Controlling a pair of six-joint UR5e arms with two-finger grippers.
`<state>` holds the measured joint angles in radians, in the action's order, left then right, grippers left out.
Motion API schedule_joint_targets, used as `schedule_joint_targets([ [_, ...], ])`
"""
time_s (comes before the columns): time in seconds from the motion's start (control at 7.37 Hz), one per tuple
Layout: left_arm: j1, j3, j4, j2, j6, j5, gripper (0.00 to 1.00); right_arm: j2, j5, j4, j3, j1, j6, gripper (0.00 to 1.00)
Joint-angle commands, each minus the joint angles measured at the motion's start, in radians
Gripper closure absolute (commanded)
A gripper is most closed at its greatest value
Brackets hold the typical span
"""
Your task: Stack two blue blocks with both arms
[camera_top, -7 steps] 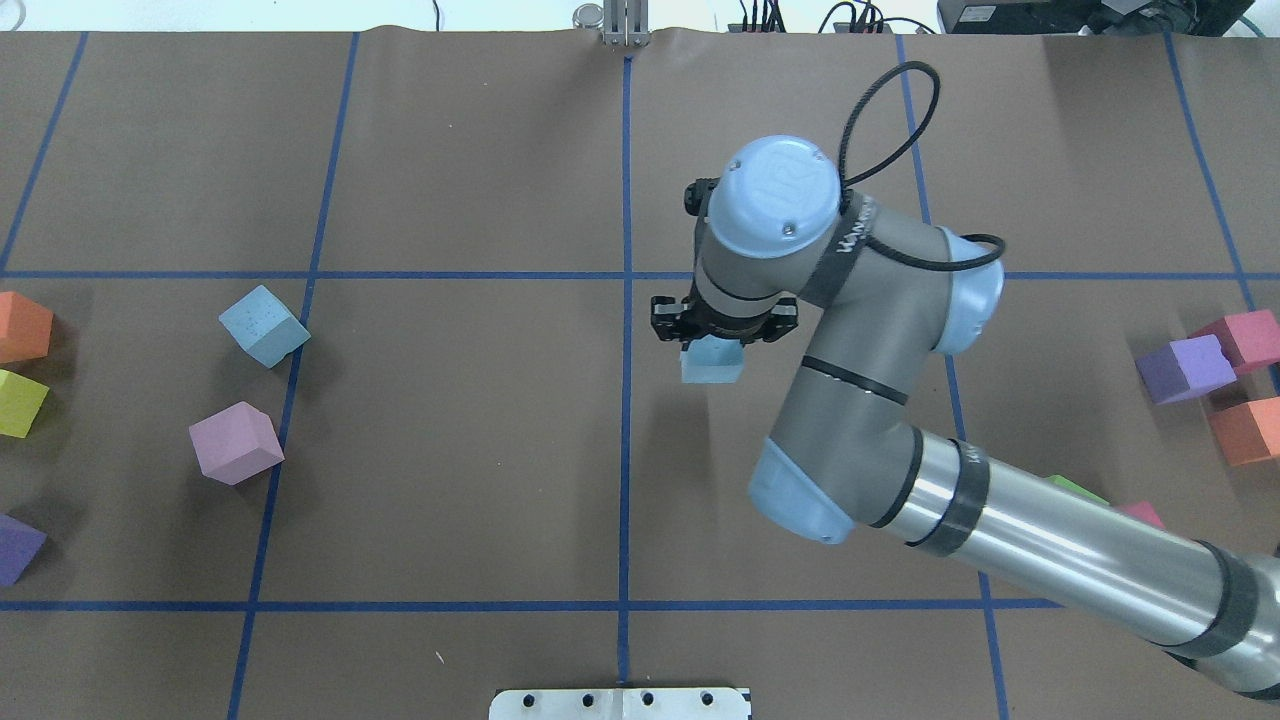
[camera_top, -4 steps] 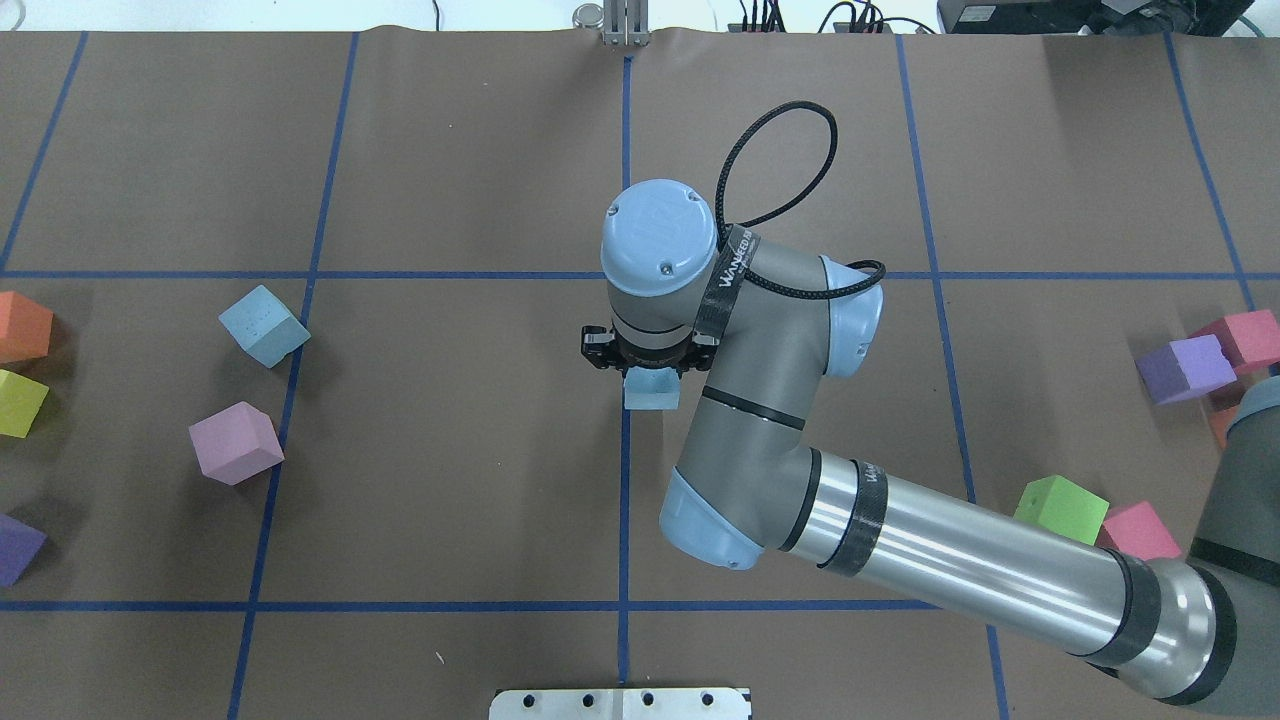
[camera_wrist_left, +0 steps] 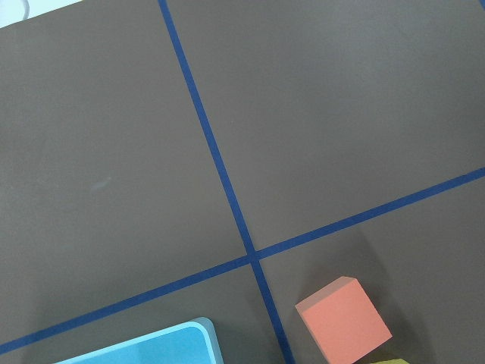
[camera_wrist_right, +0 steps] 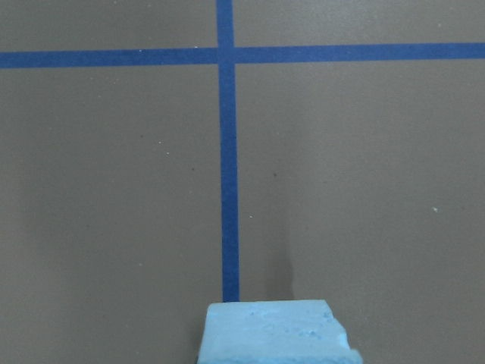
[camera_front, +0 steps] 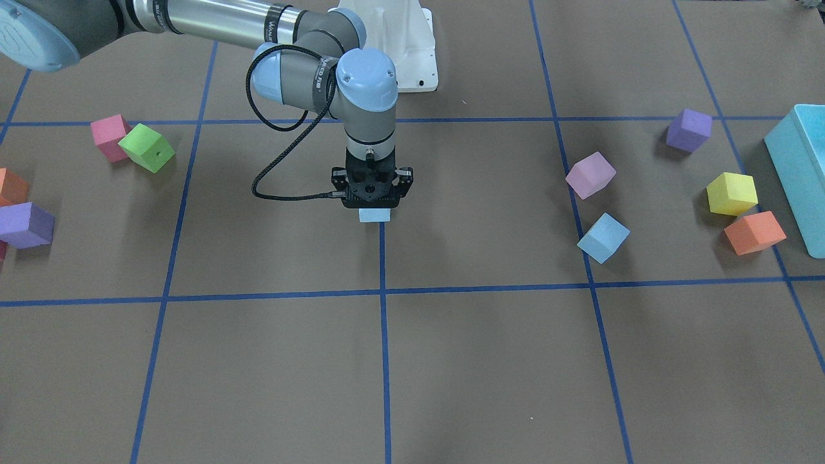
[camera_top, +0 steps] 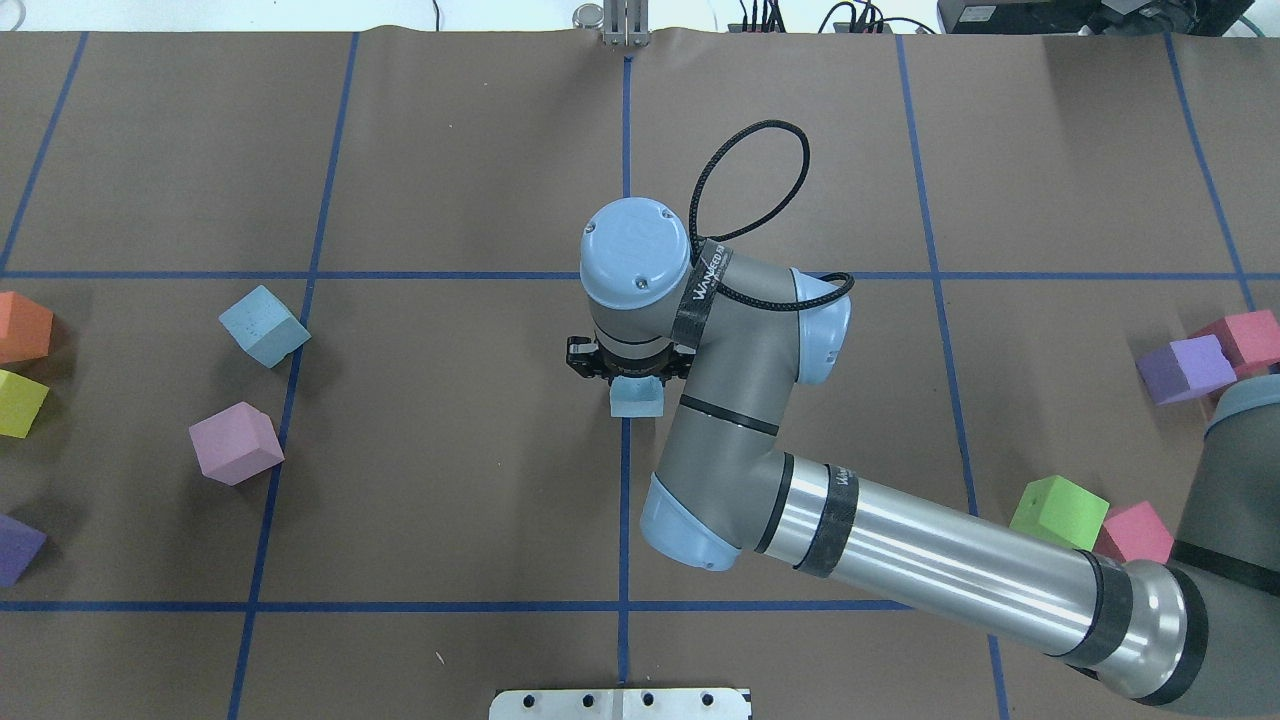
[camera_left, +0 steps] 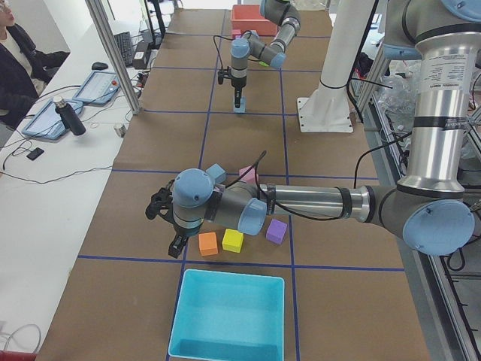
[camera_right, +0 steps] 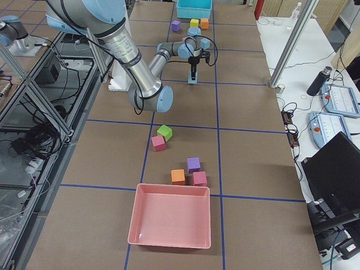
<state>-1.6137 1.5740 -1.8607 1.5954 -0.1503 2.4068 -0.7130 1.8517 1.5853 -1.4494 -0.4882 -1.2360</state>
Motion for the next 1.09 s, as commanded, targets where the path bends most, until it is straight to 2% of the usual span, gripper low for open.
schedule_joint_targets([
  [0.0, 0.002, 0.000, 0.000, 0.000, 0.000, 0.000, 0.01, 0.020, 0.000, -0.013, 0.036, 0.003, -0.003, 0.79],
  [0.27, 0.002, 0.000, 0.000, 0.000, 0.000, 0.000, 0.01, 0.029, -0.008, -0.022, 0.055, 0.008, -0.003, 0.52],
  [0.41, 0.002, 0.000, 0.000, 0.000, 0.000, 0.000, 0.01, 0.029, -0.044, -0.022, 0.055, 0.020, -0.003, 0.38],
  [0.54, 0.002, 0.000, 0.000, 0.000, 0.000, 0.000, 0.01, 0.032, -0.048, -0.022, 0.053, 0.022, -0.006, 0.03],
  [0.81, 0.002, 0.001, 0.000, 0.001, 0.003, 0.000, 0.01, 0.046, -0.037, -0.011, 0.006, -0.007, -0.003, 0.00],
  [0.95, 0.002, 0.006, -0.003, 0.007, 0.008, 0.000, 0.01, 0.043, 0.030, -0.008, -0.012, -0.048, 0.006, 0.00],
])
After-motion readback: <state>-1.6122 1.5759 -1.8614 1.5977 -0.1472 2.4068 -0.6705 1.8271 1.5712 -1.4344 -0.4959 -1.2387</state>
